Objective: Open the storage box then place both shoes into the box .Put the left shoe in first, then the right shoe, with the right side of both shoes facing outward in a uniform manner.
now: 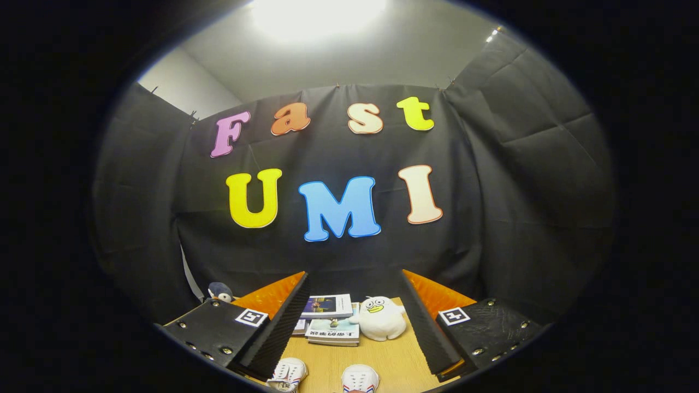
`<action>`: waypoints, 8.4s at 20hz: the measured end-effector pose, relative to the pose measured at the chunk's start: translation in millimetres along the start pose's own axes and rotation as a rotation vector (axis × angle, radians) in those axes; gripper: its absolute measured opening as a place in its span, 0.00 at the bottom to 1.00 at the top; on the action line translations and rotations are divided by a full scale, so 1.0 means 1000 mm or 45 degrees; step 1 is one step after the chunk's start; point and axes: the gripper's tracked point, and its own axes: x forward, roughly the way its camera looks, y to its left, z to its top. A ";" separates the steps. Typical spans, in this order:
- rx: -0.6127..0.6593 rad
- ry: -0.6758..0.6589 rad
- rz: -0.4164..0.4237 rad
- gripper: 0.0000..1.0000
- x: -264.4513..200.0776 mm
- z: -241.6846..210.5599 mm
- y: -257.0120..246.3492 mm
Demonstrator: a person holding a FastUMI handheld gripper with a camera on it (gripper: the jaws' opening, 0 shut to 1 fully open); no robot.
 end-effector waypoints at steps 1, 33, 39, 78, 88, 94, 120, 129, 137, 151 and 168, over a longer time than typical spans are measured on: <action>0.009 0.012 0.008 0.98 0.000 -0.004 0.002; 0.471 1.068 0.859 0.97 0.013 -0.287 0.259; 0.740 1.256 0.861 0.96 0.012 -0.308 0.285; 0.625 1.144 1.386 0.18 -0.002 -0.129 0.539; 0.347 1.083 1.353 0.94 -0.003 -0.136 0.530; 0.358 1.069 1.239 0.94 0.006 -0.132 0.455; 0.056 1.372 0.489 0.94 -0.032 -0.336 0.139; -0.119 1.584 0.534 0.93 -0.044 -0.401 0.127; -0.143 1.668 0.634 0.76 -0.036 -0.421 0.140; 0.249 1.646 0.534 0.01 -0.042 -0.378 0.146; 0.234 1.401 0.684 0.01 -0.005 -0.207 0.208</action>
